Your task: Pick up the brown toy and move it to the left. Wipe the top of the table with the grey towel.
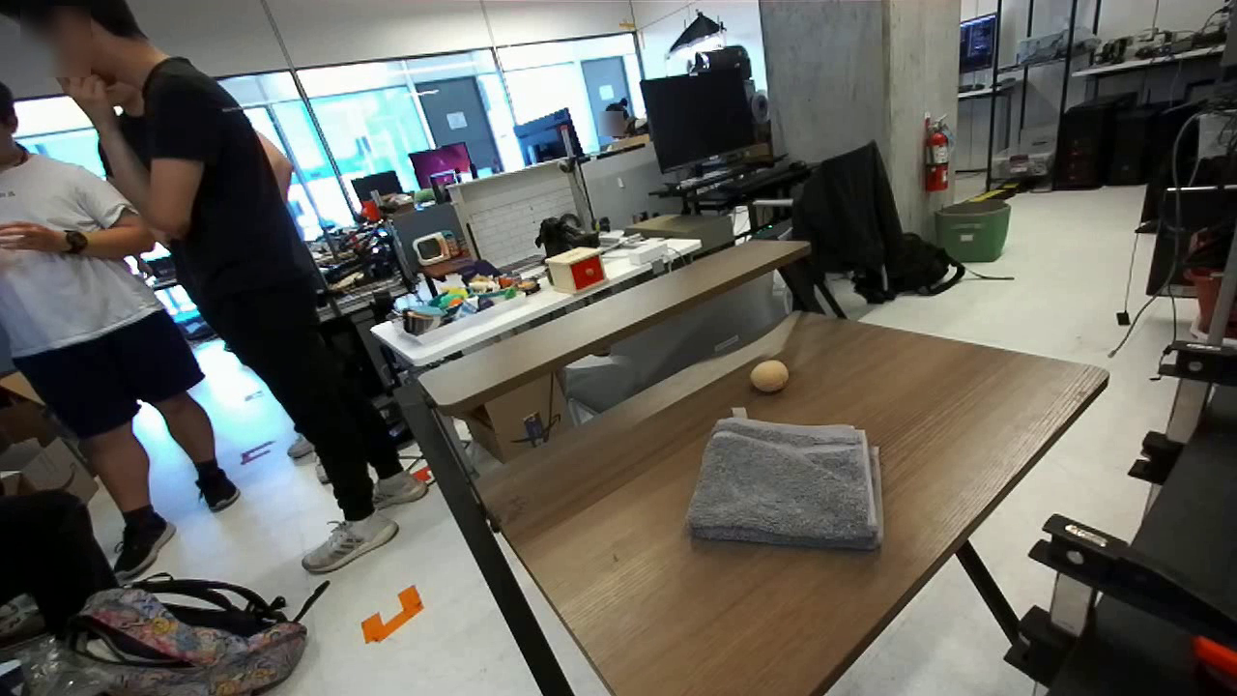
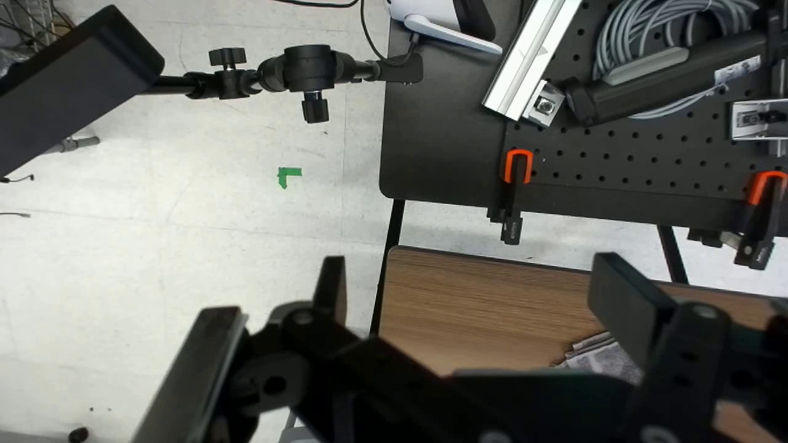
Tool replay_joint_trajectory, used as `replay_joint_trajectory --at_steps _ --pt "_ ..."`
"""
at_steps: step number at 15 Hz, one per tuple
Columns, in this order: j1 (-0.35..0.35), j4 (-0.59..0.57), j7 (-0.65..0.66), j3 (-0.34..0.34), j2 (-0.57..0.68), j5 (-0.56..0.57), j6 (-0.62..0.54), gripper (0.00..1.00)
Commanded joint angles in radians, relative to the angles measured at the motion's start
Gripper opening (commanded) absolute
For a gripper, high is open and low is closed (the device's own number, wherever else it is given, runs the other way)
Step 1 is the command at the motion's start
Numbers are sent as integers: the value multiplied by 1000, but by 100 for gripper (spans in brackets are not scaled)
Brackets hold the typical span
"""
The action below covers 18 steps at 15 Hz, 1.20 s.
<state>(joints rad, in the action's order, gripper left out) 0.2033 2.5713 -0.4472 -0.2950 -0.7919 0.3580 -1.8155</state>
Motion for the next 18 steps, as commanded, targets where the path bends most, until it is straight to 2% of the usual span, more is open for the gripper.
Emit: replay_joint_trajectory --at_steps 1,4,7,12,13,15,18 --pt "-12 -2 7 -8 -2 6 5 100" --pt "-12 -2 7 -8 -2 6 5 100" --pt "-20 8 38 -22 46 -11 -62 100" --pt "10 81 175 -54 331 -5 -431 100" --pt "19 87 123 -25 208 -20 -324 100" --pt "28 99 152 -26 312 -22 -415 100" --pt "29 88 162 -25 352 -21 -428 100"
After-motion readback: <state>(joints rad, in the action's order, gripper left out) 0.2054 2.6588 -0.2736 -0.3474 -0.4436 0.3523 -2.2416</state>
